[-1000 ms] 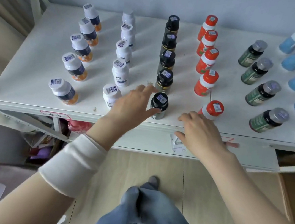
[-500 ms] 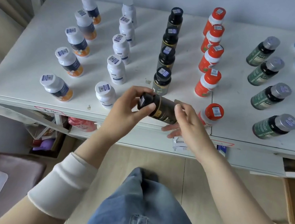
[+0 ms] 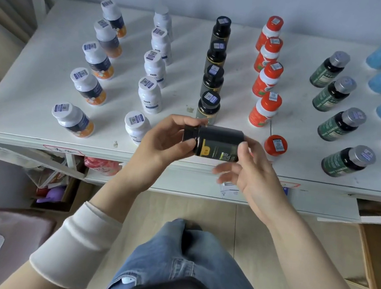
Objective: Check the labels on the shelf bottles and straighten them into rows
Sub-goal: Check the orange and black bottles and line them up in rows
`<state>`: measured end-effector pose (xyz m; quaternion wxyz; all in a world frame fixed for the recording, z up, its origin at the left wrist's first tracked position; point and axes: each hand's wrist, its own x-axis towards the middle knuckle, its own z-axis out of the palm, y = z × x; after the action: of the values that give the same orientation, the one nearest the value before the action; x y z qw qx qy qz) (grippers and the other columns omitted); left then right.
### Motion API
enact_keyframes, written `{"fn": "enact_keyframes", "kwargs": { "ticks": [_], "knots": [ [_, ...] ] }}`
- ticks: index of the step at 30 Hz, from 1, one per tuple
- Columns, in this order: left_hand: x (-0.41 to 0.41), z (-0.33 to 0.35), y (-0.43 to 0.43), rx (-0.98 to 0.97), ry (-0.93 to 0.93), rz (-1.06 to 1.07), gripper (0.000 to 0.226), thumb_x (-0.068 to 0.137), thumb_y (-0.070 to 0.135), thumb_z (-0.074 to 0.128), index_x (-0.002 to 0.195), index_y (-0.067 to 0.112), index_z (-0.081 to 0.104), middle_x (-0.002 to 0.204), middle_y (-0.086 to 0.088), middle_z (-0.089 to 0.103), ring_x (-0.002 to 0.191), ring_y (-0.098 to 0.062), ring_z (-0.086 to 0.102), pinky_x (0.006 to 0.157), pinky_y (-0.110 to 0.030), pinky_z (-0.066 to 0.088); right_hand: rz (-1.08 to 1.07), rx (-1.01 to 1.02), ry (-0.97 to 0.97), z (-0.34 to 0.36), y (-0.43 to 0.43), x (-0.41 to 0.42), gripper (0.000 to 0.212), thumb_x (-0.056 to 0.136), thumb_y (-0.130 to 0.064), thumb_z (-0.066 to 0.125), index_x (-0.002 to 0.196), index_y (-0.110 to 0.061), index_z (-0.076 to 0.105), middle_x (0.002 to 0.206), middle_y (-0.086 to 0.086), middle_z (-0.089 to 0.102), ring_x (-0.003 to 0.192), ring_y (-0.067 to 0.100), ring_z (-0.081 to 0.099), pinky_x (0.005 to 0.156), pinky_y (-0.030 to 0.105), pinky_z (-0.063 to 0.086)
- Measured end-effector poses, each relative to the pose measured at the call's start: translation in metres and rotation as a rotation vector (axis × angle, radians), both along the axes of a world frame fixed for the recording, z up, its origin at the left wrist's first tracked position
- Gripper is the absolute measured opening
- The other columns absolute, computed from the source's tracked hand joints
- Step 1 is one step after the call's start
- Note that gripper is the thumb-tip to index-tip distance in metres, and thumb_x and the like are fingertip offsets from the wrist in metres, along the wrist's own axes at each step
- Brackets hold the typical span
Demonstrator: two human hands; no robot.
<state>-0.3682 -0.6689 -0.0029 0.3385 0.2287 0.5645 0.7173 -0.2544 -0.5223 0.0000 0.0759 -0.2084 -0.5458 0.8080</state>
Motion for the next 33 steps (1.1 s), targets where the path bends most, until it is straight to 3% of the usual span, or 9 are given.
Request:
{"fn": "enact_keyframes", "kwargs": {
  "ticks": [3,5,7,13,16,19,25,30,33],
  "knots": [
    [0.002,-0.002,-0.002,0.007,-0.014,-0.032,0.031,0.082,0.023,0.058,0.112,0.020,0.053,0.123,0.002,0.061,0.112,-0.019,0.057,0.087,-0.036,0.053,0.028,-0.014,0.020,0.000,0.002,0.006,0.041,0.076,-0.028,0.067,0.111,-0.020,0.047,0.103,0.016,0.055,0.069,0.017,0.063,0.059,0.024,0.051],
    [0.003,-0.004,0.002,-0.033,-0.066,0.015,0.029,0.085,0.028,0.056,0.113,0.024,0.053,0.112,0.004,0.063,0.100,-0.012,0.060,0.081,-0.030,0.053,0.042,0.107,0.050,-0.003,0.001,0.008,0.045,0.074,-0.006,0.063,0.111,-0.023,0.045,0.108,0.007,0.055,0.083,0.015,0.062,0.074,0.023,0.052],
    [0.001,-0.005,0.005,-0.064,-0.080,0.066,0.024,0.086,0.023,0.053,0.110,0.023,0.055,0.102,0.002,0.063,0.090,-0.008,0.060,0.078,-0.027,0.053,0.053,0.173,0.062,-0.005,-0.002,0.009,0.049,0.070,0.000,0.059,0.110,-0.025,0.043,0.109,0.002,0.052,0.087,0.006,0.059,0.079,0.018,0.049],
    [-0.003,-0.007,0.008,0.021,-0.140,0.042,0.026,0.085,0.016,0.052,0.111,0.020,0.054,0.110,0.002,0.065,0.099,-0.013,0.061,0.078,-0.028,0.054,-0.063,0.201,0.115,-0.003,-0.008,0.008,0.052,0.065,-0.007,0.071,0.107,-0.024,0.047,0.106,0.002,0.055,0.084,0.000,0.061,0.074,0.015,0.049],
    [-0.003,-0.010,0.013,0.026,-0.358,0.007,0.027,0.089,0.025,0.051,0.114,0.015,0.054,0.112,-0.006,0.062,0.099,-0.019,0.058,0.072,-0.026,0.054,-0.218,0.536,0.078,0.002,-0.020,0.001,0.052,0.056,-0.034,0.077,0.101,-0.027,0.053,0.098,0.004,0.061,0.074,0.010,0.058,0.063,0.020,0.048],
    [-0.006,-0.010,0.019,0.012,-0.434,-0.050,0.039,0.087,0.037,0.041,0.118,0.020,0.055,0.114,-0.006,0.062,0.097,-0.018,0.060,0.070,-0.027,0.055,-0.309,0.988,0.116,0.000,-0.024,-0.004,0.056,0.058,-0.039,0.079,0.104,-0.016,0.057,0.092,0.004,0.057,0.064,0.014,0.050,0.059,0.017,0.045],
    [-0.025,-0.006,0.030,-0.088,-0.111,-0.058,0.028,0.084,0.024,0.053,0.112,0.024,0.056,0.106,-0.004,0.062,0.097,-0.017,0.060,0.080,-0.032,0.054,-0.265,1.184,0.109,-0.024,-0.020,-0.001,0.060,0.061,-0.006,0.082,0.105,-0.011,0.043,0.112,0.020,0.054,0.101,0.018,0.051,0.079,0.012,0.048],
    [-0.041,-0.006,0.035,-0.199,0.264,-0.143,0.038,0.080,0.012,0.065,0.112,0.030,0.055,0.116,0.000,0.059,0.107,-0.009,0.058,0.092,-0.021,0.048,-0.089,1.245,-0.113,-0.020,0.002,-0.001,0.049,0.068,-0.010,0.079,0.108,0.002,0.054,0.107,0.018,0.057,0.095,0.027,0.059,0.078,0.030,0.053],
    [-0.044,-0.018,0.039,-0.348,0.509,-0.196,0.043,0.081,0.004,0.068,0.115,0.027,0.054,0.119,-0.003,0.055,0.108,-0.011,0.054,0.090,-0.016,0.048,-0.018,1.325,-0.251,-0.009,0.016,-0.010,0.043,0.075,-0.014,0.074,0.110,0.000,0.056,0.110,0.017,0.056,0.100,0.028,0.056,0.083,0.026,0.044]
  ]
}}
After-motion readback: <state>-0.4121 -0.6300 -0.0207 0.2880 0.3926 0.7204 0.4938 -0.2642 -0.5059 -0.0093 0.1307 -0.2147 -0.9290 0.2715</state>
